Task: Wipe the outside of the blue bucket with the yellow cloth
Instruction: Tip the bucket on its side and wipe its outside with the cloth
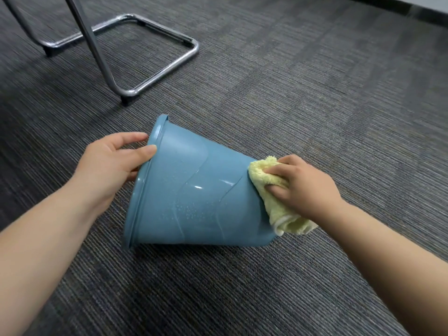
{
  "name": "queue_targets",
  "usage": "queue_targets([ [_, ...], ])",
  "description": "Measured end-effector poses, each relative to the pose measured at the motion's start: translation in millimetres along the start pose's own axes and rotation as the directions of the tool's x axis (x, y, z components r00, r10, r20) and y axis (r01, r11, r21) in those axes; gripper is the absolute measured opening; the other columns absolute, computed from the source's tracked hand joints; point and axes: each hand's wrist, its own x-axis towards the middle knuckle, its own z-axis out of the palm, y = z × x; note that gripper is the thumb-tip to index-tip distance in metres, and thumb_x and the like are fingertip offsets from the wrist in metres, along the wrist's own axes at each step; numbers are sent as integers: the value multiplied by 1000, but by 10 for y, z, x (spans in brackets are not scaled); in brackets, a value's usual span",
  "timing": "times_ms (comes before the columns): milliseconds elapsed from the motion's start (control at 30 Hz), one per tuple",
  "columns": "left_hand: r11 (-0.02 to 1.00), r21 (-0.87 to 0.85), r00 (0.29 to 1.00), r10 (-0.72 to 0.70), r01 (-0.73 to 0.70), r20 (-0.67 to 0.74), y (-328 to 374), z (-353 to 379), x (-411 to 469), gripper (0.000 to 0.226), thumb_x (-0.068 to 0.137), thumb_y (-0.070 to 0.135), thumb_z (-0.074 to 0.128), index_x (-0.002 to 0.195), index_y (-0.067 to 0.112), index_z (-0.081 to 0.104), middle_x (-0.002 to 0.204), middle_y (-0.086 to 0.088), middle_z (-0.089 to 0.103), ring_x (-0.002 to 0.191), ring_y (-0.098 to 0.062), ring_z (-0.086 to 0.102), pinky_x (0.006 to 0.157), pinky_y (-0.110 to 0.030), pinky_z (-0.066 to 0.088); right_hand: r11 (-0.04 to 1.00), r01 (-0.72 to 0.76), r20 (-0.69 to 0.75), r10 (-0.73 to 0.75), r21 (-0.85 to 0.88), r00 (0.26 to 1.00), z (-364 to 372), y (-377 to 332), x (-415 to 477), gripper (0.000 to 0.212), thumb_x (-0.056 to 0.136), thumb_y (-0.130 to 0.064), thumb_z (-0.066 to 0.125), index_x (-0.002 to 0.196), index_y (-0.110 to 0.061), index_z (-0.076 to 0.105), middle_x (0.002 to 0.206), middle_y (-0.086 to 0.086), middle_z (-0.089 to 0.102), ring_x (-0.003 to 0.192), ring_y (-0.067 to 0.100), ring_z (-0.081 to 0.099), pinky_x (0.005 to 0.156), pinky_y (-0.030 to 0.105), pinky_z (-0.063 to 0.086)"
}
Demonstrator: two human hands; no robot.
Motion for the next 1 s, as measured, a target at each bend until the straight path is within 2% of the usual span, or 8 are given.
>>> queue_targets([
  [133,979,173,986,131,-112,-104,-41,14,29,14,76,14,64,74,25,56,43,28,60,44,11,55,43,-4,41,998,-50,-15,50,-23,999,23,13,44,30,82,-38,55,111,-33,57,124,-6,49,102,20,54,70,28,36],
  [233,908,392,979,190,-146,-75,-56,-78,31,18,74,22,67,89,29,61,44,39,55,51,21,52,52,-2,41,995,-90,-9,90,-50,996,52,27,49,31,83,-39,53,113,-33,55,124,-5,48,100,21,55,67,28,35],
  [367,883,462,993,37,-84,110,-29,-283,14,56,73,12,67,116,39,43,53,27,66,53,4,61,48,-13,50,989,-130,-11,129,-76,992,56,18,83,30,84,-38,51,114,-32,55,124,-2,49,100,25,56,68,30,35],
  [433,855,514,977,-46,-70,210,-15,-359,-23,74,69,3,69,118,45,30,64,15,68,52,-3,64,45,-13,50,987,-140,-12,140,-84,990,56,-4,98,30,85,-38,51,113,-31,55,123,-1,49,98,26,57,68,31,36],
  [533,832,547,946,-102,-87,306,-24,-408,-73,87,67,-2,69,112,56,21,81,13,68,58,-7,67,59,-26,56,985,-143,-12,143,-96,990,43,-26,112,29,85,-38,51,113,-31,55,124,-1,49,98,26,56,68,31,36],
  [667,913,404,944,-80,-59,320,-50,-396,-100,69,70,-3,66,98,55,40,73,21,72,67,-8,69,65,-29,55,987,-123,-27,121,-103,992,-38,-14,96,28,84,-37,53,111,-32,56,125,-5,49,100,23,55,69,30,35],
  [767,942,332,980,-17,-52,200,-68,-307,-108,45,72,0,65,87,40,49,77,9,72,73,-14,68,77,-36,49,987,-128,-47,123,-102,991,-146,12,109,28,83,-36,54,110,-32,57,123,-5,50,99,23,56,69,28,33],
  [1000,950,267,985,142,-164,100,4,-92,-135,40,73,0,65,88,37,57,85,10,62,73,6,62,74,-15,50,998,-29,-241,15,-54,970,-373,-17,177,27,81,-30,60,107,-29,61,127,-1,51,105,29,53,71,34,39],
])
